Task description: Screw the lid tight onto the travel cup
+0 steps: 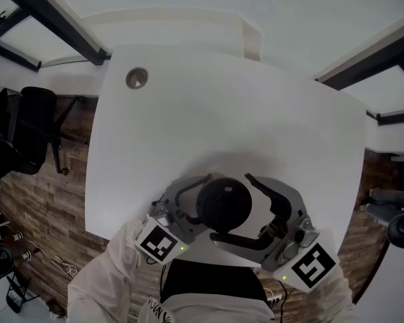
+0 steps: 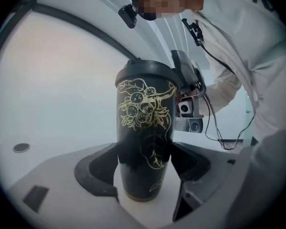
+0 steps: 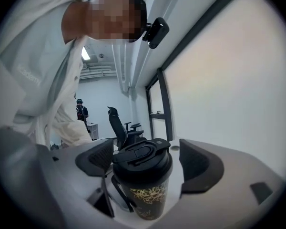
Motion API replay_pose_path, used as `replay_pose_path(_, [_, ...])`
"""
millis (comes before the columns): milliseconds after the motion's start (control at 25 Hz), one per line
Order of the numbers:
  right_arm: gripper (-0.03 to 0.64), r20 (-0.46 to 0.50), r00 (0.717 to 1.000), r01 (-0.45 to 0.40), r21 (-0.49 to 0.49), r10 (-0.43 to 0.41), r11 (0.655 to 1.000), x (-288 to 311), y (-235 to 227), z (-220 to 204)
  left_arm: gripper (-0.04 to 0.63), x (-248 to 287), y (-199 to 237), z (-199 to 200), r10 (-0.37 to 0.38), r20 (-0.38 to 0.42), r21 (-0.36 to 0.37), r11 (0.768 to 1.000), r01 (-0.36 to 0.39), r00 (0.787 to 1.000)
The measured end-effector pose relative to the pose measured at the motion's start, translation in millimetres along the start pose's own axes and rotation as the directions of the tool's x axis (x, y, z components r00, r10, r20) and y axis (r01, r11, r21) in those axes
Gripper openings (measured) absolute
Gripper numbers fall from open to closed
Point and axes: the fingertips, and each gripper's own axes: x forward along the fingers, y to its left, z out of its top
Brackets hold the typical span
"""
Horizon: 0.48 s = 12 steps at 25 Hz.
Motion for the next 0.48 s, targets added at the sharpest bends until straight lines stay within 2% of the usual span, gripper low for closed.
replay_pose_path(200, [0.419, -0.004, 1.000, -0.031, -0.038, 0.031, 0.999, 6.3, 7.5, -1.0, 0.348, 0.1, -1.5, -3.7, -0.024, -0.014, -0.001, 1.000, 0.024, 1.000])
replay_pose_path(480, [0.419, -0.023, 0.999, -0.034, -0.078, 0.033, 0.996, 14.0, 8.5, -7.0, 0.349, 0.0, -0.2, -3.1, -0.023, -0.015, -0.006, 1.000, 0.023, 1.000])
